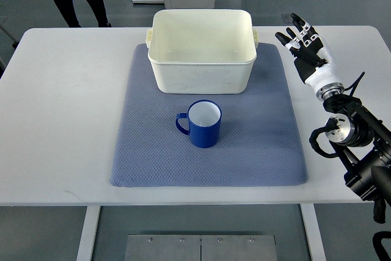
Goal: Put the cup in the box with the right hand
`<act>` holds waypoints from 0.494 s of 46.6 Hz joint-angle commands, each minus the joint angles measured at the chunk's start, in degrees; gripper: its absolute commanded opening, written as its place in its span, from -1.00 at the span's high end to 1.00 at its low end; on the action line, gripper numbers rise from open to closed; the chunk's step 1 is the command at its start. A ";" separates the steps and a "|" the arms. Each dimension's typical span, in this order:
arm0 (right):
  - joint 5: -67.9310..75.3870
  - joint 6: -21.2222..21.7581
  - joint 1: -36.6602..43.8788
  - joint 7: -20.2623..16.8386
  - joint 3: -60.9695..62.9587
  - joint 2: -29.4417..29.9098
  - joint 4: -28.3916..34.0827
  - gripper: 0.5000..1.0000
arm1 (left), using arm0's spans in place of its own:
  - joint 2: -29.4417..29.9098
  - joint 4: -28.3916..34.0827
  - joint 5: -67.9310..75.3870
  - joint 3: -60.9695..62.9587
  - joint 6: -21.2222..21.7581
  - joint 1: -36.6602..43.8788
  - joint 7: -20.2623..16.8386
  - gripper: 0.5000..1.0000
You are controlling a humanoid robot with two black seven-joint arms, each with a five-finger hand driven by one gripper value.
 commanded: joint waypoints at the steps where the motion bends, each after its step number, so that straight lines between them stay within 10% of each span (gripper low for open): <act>1: 0.35 0.09 0.09 -0.29 -0.03 -0.38 0.06 -1.00 | 0.00 0.00 0.00 -0.01 0.01 0.00 0.00 -1.00; 23: 0.61 0.44 0.26 -1.78 -0.12 -1.43 -0.03 -1.00 | 0.00 0.00 0.00 -0.01 0.01 0.00 0.00 -1.00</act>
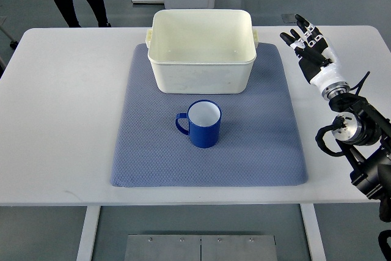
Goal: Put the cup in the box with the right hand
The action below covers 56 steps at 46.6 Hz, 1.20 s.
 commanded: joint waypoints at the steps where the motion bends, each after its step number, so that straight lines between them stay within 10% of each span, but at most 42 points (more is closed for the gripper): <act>1: 0.00 -0.08 0.01 -0.02 0.08 -0.09 0.08 -1.00 | 0.00 0.01 0.00 -0.04 0.00 0.00 0.00 -1.00; 38: 0.09 3.88 2.38 1.38 0.17 -4.14 2.02 -0.97 | 0.00 0.01 0.00 -0.04 0.00 0.00 0.00 -1.00; 56: -3.33 5.72 1.06 2.44 -1.23 -4.23 14.84 -0.97 | 0.00 0.01 0.00 -0.04 0.00 0.00 0.00 -1.00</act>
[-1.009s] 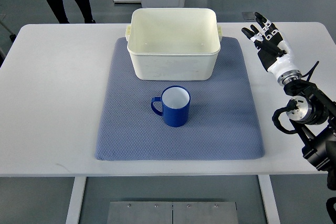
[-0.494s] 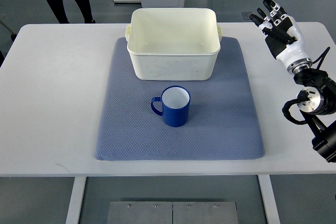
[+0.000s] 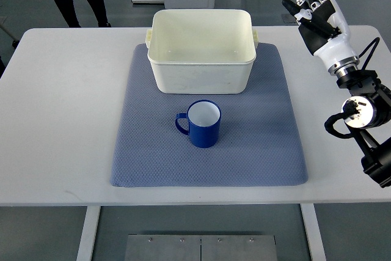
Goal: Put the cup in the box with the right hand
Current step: 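Swing the right hand over the mat toward the blue mug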
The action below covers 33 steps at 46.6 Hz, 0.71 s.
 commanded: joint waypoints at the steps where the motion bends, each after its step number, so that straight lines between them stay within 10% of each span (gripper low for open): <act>1: -2.92 0.09 -0.38 -0.12 -0.87 0.15 2.85 -0.97 | 0.00 0.00 0.00 0.07 0.00 0.00 0.01 -1.00; 33: -24.63 0.79 -2.13 1.02 -14.31 0.50 15.16 -0.96 | 0.00 0.00 0.00 -0.01 0.00 0.00 0.01 -1.00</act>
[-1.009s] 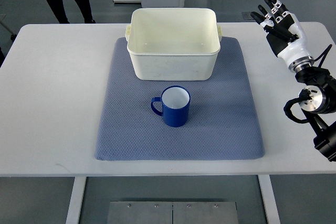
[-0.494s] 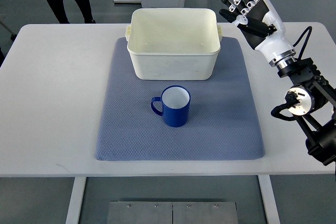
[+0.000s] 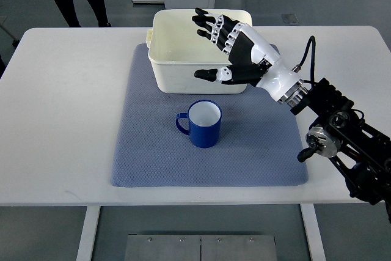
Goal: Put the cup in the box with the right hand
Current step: 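Swing the right hand over the mat toward the blue mug, then close the right hand fingers around the blue mug's body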
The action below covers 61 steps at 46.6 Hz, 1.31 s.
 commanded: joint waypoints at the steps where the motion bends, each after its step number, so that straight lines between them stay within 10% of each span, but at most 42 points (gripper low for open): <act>1: -1.25 -0.06 -0.11 0.49 -1.38 0.02 -0.16 -0.95 | 0.00 0.02 0.00 -0.01 0.00 0.00 0.00 -1.00; 61: -5.12 -6.12 -0.72 4.27 -12.99 0.10 -12.81 -0.88 | 0.00 0.02 0.00 -0.01 0.00 0.00 0.00 -1.00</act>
